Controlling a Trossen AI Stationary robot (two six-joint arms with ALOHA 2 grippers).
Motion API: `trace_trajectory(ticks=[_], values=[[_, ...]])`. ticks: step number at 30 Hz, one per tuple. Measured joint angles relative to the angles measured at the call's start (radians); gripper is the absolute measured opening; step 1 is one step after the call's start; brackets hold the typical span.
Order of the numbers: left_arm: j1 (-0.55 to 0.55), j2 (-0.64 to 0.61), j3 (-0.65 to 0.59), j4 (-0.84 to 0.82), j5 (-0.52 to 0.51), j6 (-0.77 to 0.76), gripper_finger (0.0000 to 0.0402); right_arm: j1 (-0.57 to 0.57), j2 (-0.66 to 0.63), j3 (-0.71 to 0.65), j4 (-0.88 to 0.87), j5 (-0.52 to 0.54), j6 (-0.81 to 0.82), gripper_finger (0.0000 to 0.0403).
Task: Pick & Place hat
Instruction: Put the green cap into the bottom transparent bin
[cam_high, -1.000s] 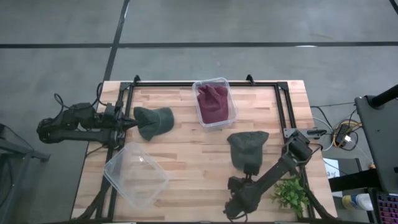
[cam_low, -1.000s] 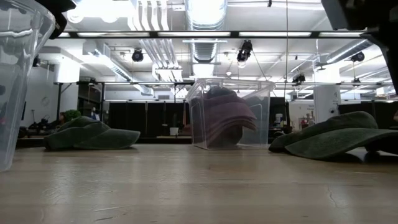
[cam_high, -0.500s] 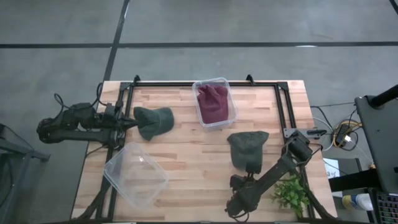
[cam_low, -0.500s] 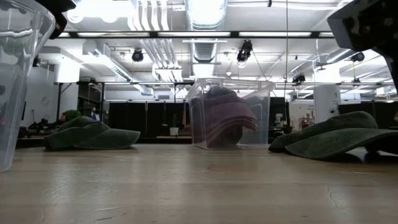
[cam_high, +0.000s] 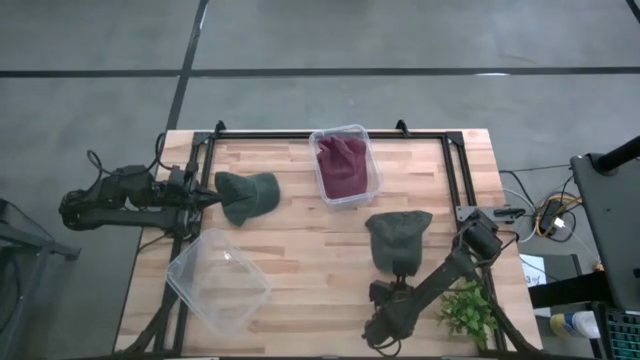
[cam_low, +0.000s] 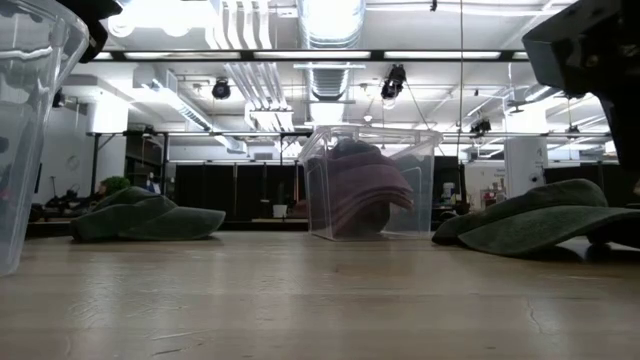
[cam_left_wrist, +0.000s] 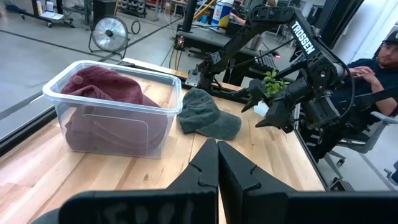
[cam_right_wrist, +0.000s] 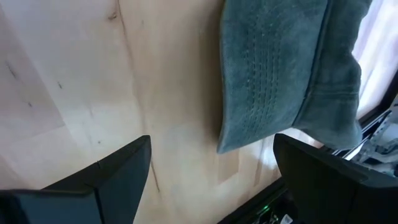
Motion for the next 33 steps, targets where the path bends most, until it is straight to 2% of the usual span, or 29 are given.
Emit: trace_trajectory(ticks=[13,23,33], values=[[0.0,0.0,0.0,0.0,0.0,0.0,0.0,-0.011,0.0,-0.065,-0.002,0.002,0.013,0.033],[0.0,0.0,0.0,0.0,0.0,0.0,0.0,-0.034,0.0,-0.071,0.0,0.06,-0.009,0.0327],[0.0,0.0,0.0,0.0,0.001,0.0,0.0,-0.047,0.0,-0.117,0.005,0.06,-0.027,0.0327]])
